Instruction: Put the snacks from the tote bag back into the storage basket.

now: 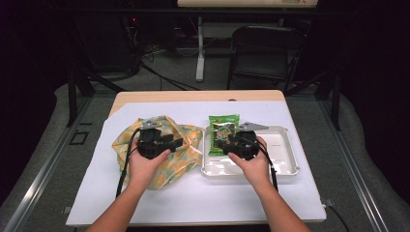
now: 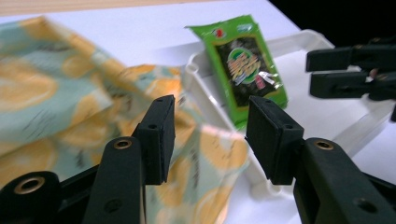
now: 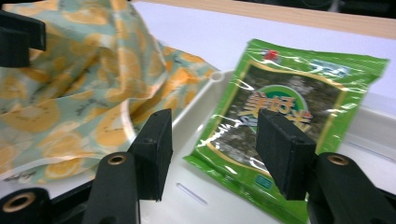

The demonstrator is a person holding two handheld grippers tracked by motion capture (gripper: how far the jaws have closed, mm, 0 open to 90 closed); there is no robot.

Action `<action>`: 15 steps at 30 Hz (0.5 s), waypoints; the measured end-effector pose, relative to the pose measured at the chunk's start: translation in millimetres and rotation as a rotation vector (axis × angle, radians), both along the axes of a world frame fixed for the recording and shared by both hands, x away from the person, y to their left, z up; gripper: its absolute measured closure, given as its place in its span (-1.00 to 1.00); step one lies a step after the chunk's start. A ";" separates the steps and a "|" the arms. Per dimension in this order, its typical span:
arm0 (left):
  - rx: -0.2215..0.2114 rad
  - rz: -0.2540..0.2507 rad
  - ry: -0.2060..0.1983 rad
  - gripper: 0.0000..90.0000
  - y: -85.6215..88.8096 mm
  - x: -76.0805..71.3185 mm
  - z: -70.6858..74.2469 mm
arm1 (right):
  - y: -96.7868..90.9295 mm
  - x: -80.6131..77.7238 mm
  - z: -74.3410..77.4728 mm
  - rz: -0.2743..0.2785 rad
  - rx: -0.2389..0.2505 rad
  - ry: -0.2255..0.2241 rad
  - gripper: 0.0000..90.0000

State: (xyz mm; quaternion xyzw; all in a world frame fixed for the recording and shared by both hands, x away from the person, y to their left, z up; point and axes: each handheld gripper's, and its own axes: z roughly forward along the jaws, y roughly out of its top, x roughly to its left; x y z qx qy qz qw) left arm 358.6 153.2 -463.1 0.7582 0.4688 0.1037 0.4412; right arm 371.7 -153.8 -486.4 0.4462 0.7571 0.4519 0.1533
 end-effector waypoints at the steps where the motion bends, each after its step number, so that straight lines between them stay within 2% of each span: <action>1: -0.005 0.001 -0.005 0.17 3.8 -2.5 -1.9 | 1.2 -1.0 0.4 0.010 -0.007 -0.010 0.02; 4: -0.023 0.011 -0.013 0.17 11.5 -9.3 -7.1 | 5.5 -3.7 0.2 0.034 -0.010 -0.025 0.02; 9: -0.004 0.004 -0.037 0.17 17.8 -17.8 -12.8 | 11.5 -6.6 -1.2 0.056 -0.010 -0.030 0.04; 12: -0.021 -0.009 -0.043 0.17 18.1 -21.7 -17.7 | 13.5 -7.4 -2.2 0.062 -0.017 -0.026 0.04; 15: -0.011 -0.017 -0.047 0.17 15.6 -23.6 -24.7 | 15.5 -7.9 -4.4 0.065 -0.016 -0.025 0.04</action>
